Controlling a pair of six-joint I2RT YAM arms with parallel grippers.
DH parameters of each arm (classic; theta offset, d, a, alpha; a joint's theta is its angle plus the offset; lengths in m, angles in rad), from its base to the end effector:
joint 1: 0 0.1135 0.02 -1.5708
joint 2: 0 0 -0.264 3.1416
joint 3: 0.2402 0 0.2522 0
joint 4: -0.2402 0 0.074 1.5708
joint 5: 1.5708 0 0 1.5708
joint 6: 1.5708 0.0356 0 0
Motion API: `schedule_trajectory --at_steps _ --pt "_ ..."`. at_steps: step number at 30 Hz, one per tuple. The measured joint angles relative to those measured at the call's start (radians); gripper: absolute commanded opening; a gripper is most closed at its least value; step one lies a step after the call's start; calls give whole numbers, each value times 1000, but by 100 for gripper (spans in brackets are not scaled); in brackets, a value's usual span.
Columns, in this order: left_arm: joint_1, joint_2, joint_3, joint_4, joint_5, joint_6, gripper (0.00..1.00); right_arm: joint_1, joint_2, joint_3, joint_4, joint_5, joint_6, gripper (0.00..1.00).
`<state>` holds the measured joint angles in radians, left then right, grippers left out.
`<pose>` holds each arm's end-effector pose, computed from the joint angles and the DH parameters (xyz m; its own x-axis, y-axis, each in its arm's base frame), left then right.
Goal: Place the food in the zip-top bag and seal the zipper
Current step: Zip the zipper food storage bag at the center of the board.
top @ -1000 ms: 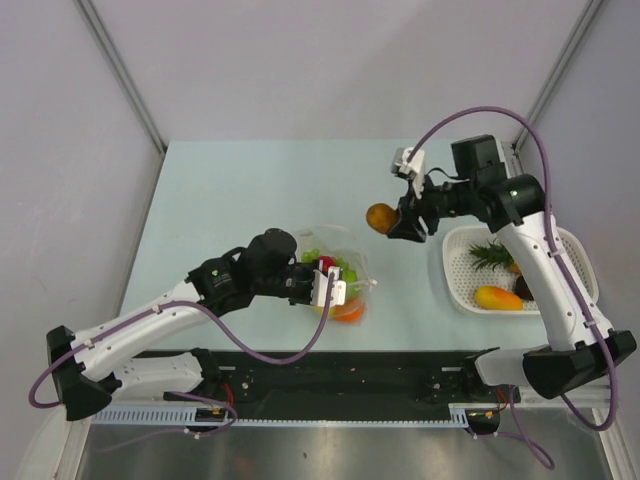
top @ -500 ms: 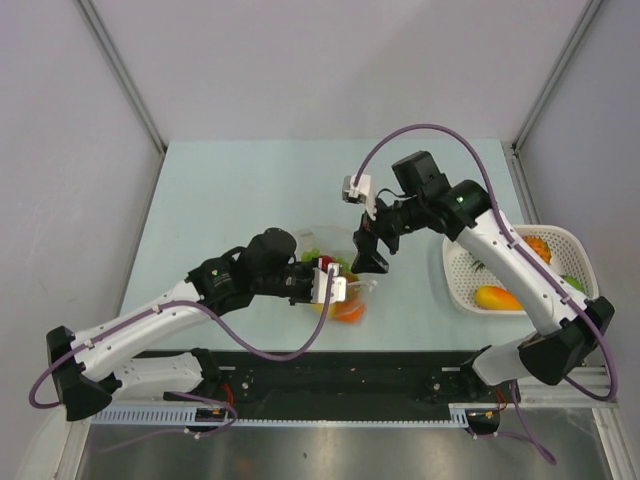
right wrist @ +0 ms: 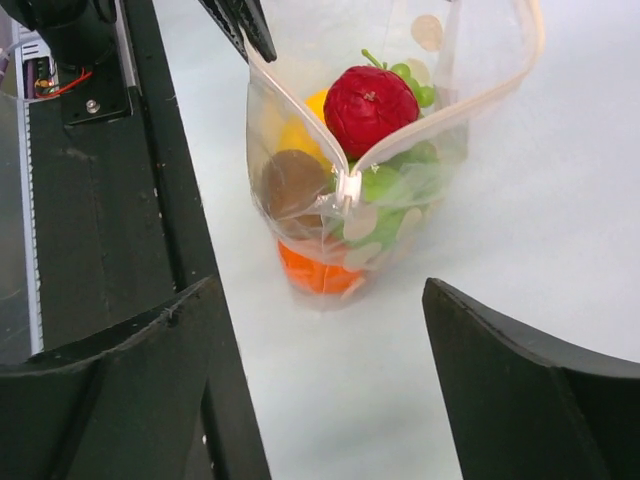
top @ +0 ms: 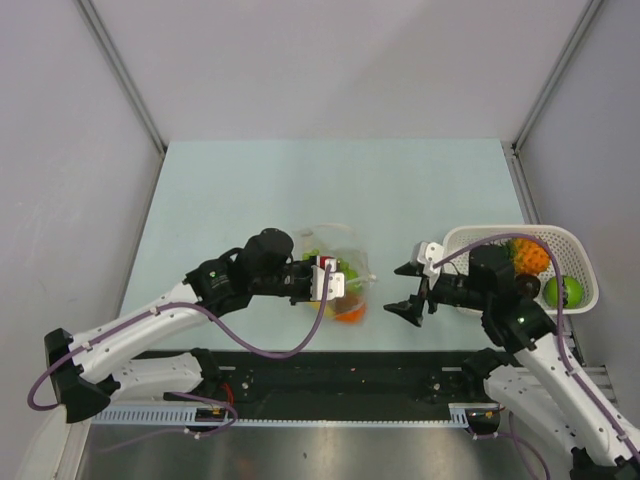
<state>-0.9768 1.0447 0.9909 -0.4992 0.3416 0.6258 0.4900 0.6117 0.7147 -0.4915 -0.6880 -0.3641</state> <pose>0.1170 -0.1946 0.3321 0.3126 0.5233 -0.7928 0.9344 -0.0190 0.3558 0.1087 0.0836 0.3115 0.0018 -0.3108 -0.9505 -0.9433 0.3150 -0.1048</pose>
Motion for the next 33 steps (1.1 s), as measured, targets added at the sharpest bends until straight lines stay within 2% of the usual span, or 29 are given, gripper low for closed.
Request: schedule_trajectory --at_steps 8,11,12,15,16,17,18,19,20,21,23,26,29,30,33 --pt "5 0 0 4 -8 -9 0 62 158 -81 288 21 100 72" --pt "5 0 0 5 -10 -10 0 71 196 -87 365 19 121 56" --pt "5 0 0 5 -10 -10 0 73 205 -88 387 18 128 44" --pt "5 0 0 11 -17 -16 0 78 215 -90 426 15 139 25" --pt "5 0 0 13 -17 -16 0 79 214 -90 432 13 142 26" --pt "5 0 0 13 -18 -16 0 80 214 -91 437 12 142 31" --pt "6 0 0 14 -18 -17 0 80 212 -92 438 12 142 53" --pt "8 0 0 14 -18 -17 0 80 210 -93 435 12 142 65" --pt "10 0 0 14 -18 -17 0 80 206 -94 430 12 138 74" --pt "12 0 0 15 -17 -18 0 82 201 -95 423 12 133 77" --pt "16 0 0 15 -17 -21 0 83 190 -97 411 15 126 76" --pt "18 0 0 17 -17 -24 0 88 175 -119 412 18 124 71" --pt "20 0 0 18 -17 -24 0 91 173 -153 418 24 122 52" --pt "20 0 0 18 -17 -24 0 91 174 -164 420 26 122 49" --pt "21 0 0 18 -17 -24 0 91 180 -183 434 30 126 50"
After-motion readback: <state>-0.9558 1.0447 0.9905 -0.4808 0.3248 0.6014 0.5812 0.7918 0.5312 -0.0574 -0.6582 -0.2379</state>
